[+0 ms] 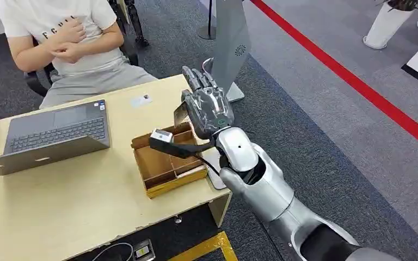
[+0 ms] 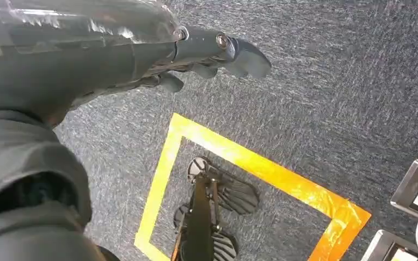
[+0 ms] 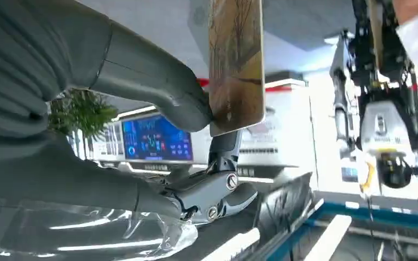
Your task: Pass the card to the sensor for recognition and then transmit it.
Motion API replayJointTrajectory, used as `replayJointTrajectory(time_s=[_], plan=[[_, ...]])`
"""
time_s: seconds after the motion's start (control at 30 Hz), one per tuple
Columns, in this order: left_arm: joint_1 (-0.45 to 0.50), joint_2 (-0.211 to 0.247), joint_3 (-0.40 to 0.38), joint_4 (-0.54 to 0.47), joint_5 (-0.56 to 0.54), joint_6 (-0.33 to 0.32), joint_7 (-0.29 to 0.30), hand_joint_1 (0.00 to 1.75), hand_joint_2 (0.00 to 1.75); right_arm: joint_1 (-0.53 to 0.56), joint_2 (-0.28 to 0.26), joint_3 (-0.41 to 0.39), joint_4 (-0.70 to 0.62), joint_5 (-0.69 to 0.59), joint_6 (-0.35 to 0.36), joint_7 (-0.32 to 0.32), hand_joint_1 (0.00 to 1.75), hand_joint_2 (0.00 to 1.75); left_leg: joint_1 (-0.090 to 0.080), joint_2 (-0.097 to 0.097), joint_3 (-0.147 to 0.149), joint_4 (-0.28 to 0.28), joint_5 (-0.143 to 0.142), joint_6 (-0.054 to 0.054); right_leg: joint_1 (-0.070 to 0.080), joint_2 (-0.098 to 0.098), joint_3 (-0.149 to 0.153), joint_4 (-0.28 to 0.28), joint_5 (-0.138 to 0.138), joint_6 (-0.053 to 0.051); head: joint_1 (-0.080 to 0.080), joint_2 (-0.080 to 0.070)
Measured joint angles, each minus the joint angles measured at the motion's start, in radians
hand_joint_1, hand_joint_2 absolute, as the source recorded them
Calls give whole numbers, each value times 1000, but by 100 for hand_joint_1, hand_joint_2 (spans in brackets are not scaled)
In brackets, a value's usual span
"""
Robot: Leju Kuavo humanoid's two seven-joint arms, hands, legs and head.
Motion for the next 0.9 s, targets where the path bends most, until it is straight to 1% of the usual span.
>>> replayJointTrajectory(time_s=[0.07, 0.13, 0.33, 0.43, 0.53, 0.7, 0.73, 0.9], plan=[[0, 0, 0, 0, 2, 1, 0, 0, 0, -19, 0, -8, -20, 6, 5, -11, 175, 175, 0, 0, 0, 0, 0, 0, 0, 0, 0, 0, 0, 0, 0, 0], [0, 0, 0, 0, 4, 11, -2, 0, 0, -36, 0, -11, -31, 19, -16, -27, 175, 175, 0, 0, 0, 0, 0, 0, 0, 0, 0, 0, 0, 0, 0, 0], [-1, 0, 0, 0, 10, 18, -3, 0, 0, -50, 1, -10, -26, 39, -110, -62, 175, 175, 0, 0, -1, 0, 0, 0, 0, 0, 0, 0, 0, 0, 0, 0], [-1, 0, 0, 0, 10, 17, -3, 0, 0, -65, 3, -10, 4, 44, -167, -69, 175, 175, 0, 0, -1, 0, 0, 0, 0, 0, 0, 0, 0, 0, 0, 0], [-1, 0, 0, 0, 9, 10, -3, 0, 0, -78, 4, -10, 42, 42, -205, -74, 175, 175, 0, 0, -1, 0, 0, 0, 0, -1, 0, 0, 0, 0, 0, 0], [-1, 0, 0, 0, -2, 5, -3, 0, 0, -99, 5, -10, 99, 43, -233, -90, 175, 175, 0, 0, -1, 0, 0, 0, 0, -1, 0, 0, 0, 0, 0, 0], [-1, 0, 0, 0, -5, 3, -3, 0, 0, -111, 8, -9, 118, 46, -233, -98, 175, 175, 0, 0, -1, 0, 0, 0, 0, 0, 0, 0, 0, 0, 0, 0], [-2, 0, 0, 0, -10, 2, -3, 0, 0, -124, 11, -8, 133, 51, -233, -101, 175, 175, 0, 0, -1, 0, 0, 0, 0, 0, 0, 1, 0, 0, 0, 0]])
